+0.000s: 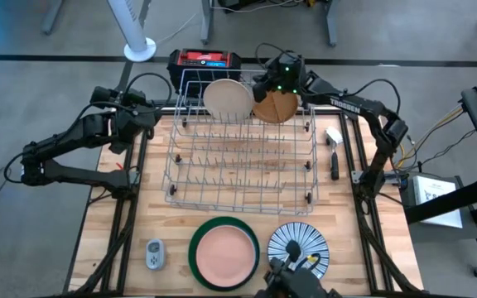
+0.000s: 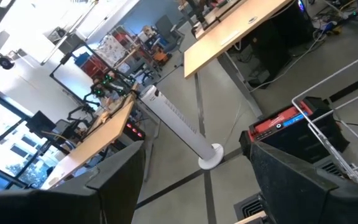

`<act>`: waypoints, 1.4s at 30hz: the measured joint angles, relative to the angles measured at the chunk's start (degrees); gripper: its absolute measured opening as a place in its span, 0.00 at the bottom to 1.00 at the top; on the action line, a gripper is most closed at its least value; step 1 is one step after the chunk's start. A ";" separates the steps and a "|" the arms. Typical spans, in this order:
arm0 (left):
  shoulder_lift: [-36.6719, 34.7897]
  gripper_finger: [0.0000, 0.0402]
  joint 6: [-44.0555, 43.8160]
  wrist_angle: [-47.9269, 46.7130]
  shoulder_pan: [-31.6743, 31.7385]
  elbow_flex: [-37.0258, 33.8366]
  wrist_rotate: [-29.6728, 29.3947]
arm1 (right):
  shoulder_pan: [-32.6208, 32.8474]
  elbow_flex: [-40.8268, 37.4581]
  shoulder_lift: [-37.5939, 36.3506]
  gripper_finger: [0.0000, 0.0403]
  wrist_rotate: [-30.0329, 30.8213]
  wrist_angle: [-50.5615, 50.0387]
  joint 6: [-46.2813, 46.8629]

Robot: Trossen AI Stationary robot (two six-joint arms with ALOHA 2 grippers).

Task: Sort dishes
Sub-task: Put the white plate into the dish rack

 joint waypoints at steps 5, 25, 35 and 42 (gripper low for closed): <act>0.00 0.70 -0.05 0.00 0.00 0.00 -0.02 | 0.08 0.00 0.22 0.00 -1.75 0.05 0.00; 3.97 0.70 0.17 0.02 0.00 0.02 5.79 | 5.01 0.76 3.58 0.00 10.36 -1.90 -4.81; 5.40 0.70 0.22 0.02 0.00 0.02 5.79 | 5.49 0.80 4.13 0.00 10.42 -1.80 -7.13; 5.40 0.70 0.20 0.02 0.00 0.02 5.79 | 5.73 1.66 4.33 0.00 10.39 -1.44 -10.94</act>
